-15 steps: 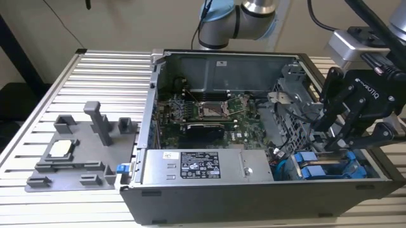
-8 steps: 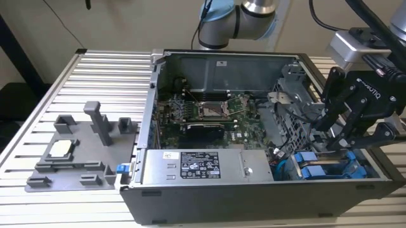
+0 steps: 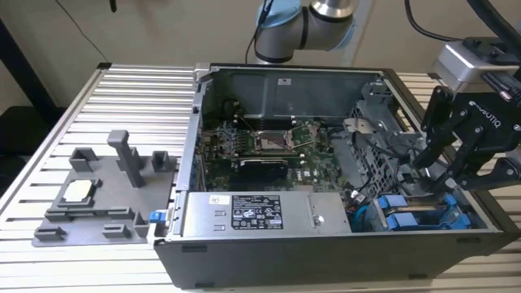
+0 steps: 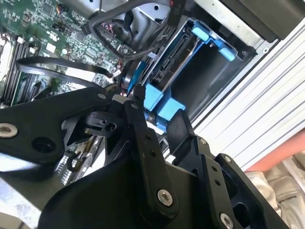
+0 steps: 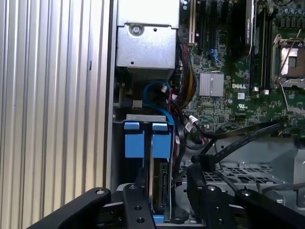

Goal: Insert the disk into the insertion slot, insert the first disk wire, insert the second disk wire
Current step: 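Insert the first disk wire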

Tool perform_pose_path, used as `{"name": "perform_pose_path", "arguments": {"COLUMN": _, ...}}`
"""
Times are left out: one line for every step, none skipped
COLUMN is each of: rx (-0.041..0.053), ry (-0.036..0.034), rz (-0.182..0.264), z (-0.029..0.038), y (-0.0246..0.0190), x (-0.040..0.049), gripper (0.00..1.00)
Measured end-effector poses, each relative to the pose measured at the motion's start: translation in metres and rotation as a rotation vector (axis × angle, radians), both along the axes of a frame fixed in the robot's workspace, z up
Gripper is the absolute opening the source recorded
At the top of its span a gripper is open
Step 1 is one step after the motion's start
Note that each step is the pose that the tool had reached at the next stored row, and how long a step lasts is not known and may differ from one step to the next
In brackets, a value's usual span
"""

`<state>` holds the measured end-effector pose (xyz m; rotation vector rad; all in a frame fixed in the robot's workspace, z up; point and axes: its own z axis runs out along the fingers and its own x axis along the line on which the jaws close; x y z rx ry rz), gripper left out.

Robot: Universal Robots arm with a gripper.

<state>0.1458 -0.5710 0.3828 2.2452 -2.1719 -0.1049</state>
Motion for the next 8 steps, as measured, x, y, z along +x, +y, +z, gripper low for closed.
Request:
{"name": "perform_pose_path", "arguments": {"rx": 0.0001, "ry": 0.0, "rz": 0.001, "z": -0.0002, "y": 0.0, "x": 0.003, "gripper": 0.47}}
{"name": "perform_pose_path", "arguments": {"rx": 0.0002, "ry": 0.0, "rz": 0.003, "z": -0.0003, "y": 0.0, "x": 0.0059, "gripper": 0.47}}
{"name": "perform_pose_path", "arguments": {"rx": 0.0001, "ry": 0.0001, "rz": 0.005, "z": -0.0003, "y": 0.0, "x": 0.009, "gripper": 0.47}}
{"name": "perform_pose_path", "arguments": {"rx": 0.0001, "ry": 0.0, "rz": 0.007, "z": -0.0004, "y": 0.0, "x": 0.012, "gripper": 0.47}}
{"name": "perform_pose_path", "arguments": {"rx": 0.0, "ry": 0.0, "rz": 0.009, "z": -0.0005, "y": 0.0, "x": 0.0153, "gripper": 0.47}}
{"name": "perform_pose_path", "arguments": {"rx": 0.0002, "ry": 0.0, "rz": 0.011, "z": -0.0007, "y": 0.0, "x": 0.0188, "gripper": 0.47}}
{"name": "perform_pose_path", "arguments": {"rx": 0.0, "ry": 0.0, "rz": 0.014, "z": -0.0007, "y": 0.0, "x": 0.0221, "gripper": 0.47}}
{"name": "perform_pose_path", "arguments": {"rx": 0.0, "ry": 0.0, "rz": 0.016, "z": -0.0008, "y": 0.0, "x": 0.0252, "gripper": 0.47}}
